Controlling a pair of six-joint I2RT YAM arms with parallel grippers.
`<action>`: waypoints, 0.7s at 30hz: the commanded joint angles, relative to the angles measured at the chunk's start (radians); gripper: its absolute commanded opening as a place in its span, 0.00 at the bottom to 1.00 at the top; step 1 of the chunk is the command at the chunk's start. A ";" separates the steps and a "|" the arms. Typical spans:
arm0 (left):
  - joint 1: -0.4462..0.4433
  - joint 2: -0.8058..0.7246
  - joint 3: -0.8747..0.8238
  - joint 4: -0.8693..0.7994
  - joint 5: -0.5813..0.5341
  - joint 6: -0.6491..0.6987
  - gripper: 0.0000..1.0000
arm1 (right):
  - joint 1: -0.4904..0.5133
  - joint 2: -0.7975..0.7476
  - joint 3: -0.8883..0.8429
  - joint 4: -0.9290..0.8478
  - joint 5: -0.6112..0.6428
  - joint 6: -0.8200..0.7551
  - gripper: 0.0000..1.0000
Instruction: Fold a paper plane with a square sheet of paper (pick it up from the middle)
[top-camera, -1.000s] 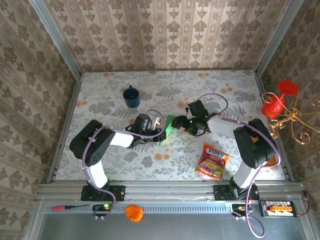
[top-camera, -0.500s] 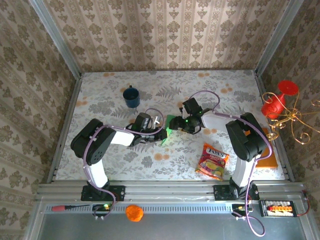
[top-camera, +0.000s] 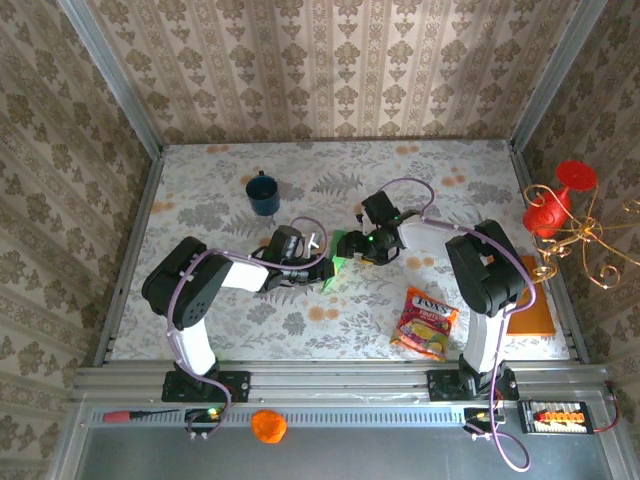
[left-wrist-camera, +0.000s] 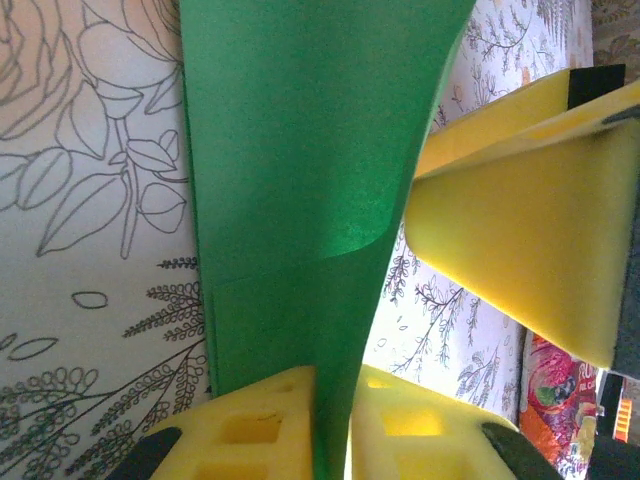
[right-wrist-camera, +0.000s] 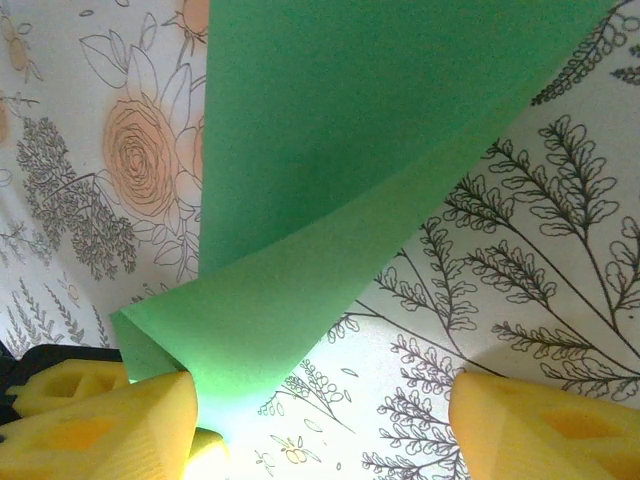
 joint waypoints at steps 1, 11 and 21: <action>0.005 0.025 0.008 -0.022 0.011 -0.012 0.18 | 0.012 0.086 0.013 -0.017 0.048 -0.023 0.71; 0.005 -0.022 0.011 -0.075 0.002 0.002 0.26 | 0.037 0.164 0.089 -0.144 0.155 -0.023 0.72; -0.007 -0.104 0.039 -0.218 -0.062 0.068 0.33 | 0.039 0.165 0.087 -0.137 0.143 -0.020 0.72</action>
